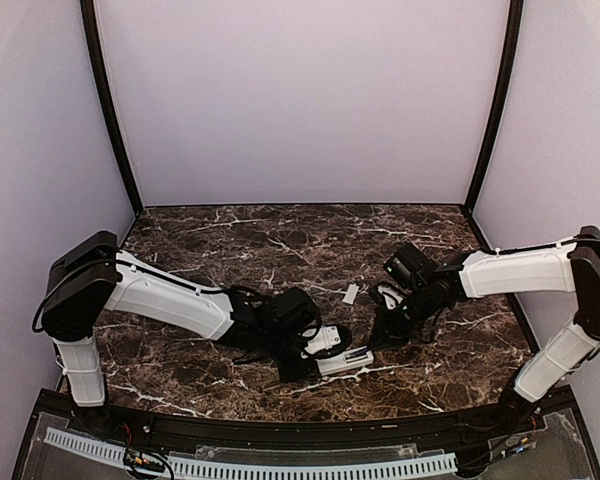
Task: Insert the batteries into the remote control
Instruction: Load the battery into the battery compartment.
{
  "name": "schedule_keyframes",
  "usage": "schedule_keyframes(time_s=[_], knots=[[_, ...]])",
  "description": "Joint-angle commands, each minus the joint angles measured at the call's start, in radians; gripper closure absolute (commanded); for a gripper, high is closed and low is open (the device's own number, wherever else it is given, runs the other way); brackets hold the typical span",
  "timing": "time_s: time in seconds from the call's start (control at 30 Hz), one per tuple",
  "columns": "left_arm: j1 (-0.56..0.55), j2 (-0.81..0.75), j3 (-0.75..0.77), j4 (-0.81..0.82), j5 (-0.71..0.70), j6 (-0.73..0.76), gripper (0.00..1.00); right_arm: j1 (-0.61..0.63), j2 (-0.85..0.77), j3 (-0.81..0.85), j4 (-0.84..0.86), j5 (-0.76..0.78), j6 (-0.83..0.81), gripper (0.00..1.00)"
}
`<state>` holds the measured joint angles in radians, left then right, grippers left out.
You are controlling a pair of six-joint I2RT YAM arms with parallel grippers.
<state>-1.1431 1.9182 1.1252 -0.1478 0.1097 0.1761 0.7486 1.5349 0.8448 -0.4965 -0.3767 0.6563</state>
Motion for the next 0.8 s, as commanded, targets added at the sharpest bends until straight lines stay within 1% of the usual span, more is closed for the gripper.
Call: schedule_keyframes(time_s=[0.0, 0.37, 0.77], knots=[[-0.004, 0.057, -0.02, -0.092, -0.031, 0.006, 1.0, 0.014, 0.013, -0.007, 0.035, -0.018, 0.013, 0.94], [-0.004, 0.059, -0.019, -0.096, -0.031, 0.004, 1.0, 0.044, 0.022, -0.017, 0.075, -0.03, 0.057, 0.96], [-0.004, 0.061, -0.019, -0.098, -0.031, 0.004, 1.0, 0.068, 0.064, -0.039, 0.154, -0.033, 0.094, 0.98]])
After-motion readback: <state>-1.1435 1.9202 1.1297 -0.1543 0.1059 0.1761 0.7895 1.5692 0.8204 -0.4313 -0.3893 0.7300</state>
